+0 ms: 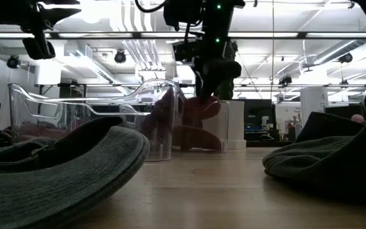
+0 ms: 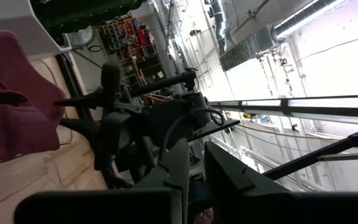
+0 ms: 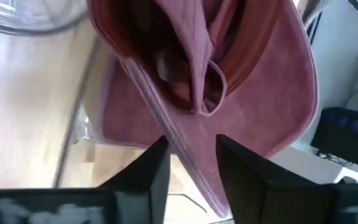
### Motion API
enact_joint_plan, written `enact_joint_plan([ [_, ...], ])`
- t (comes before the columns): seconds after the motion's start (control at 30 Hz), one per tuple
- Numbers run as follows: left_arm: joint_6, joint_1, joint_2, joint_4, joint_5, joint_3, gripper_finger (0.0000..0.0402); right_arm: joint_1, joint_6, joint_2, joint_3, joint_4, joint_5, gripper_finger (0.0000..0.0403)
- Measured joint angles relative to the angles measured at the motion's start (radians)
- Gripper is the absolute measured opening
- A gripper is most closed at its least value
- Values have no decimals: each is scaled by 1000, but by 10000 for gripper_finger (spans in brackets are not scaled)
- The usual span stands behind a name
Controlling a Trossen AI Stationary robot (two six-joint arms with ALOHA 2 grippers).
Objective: Pick & Place hat
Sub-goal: Put the right red cap into the top transparent bin
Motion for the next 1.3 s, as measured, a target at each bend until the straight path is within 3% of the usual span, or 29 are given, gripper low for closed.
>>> enact_joint_plan([
  [0.2, -1, 0, 0, 0, -1, 0, 44, -24, 32, 0, 7, -9, -7, 27],
  [0.33, -1, 0, 0, 0, -2, 0, 44, -23, 70, -1, 28, -17, -8, 15],
  [0.57, -1, -1, 0, 0, -11, 0, 44, -22, 237, -3, 142, -137, -15, 13],
  [0.77, -1, -1, 0, 0, -31, 0, 44, -23, 480, -6, 242, -216, -162, 13],
  [0.9, -1, -1, -1, 0, -35, 0, 44, -23, 612, -3, 238, -216, -240, 13],
  [1.1, -1, -1, -1, 0, -35, 0, 44, -25, 714, -1, 174, -218, -205, 16],
  [1.3, -1, -1, -1, 0, -34, 0, 44, -24, 714, -1, 159, -203, -199, 81],
])
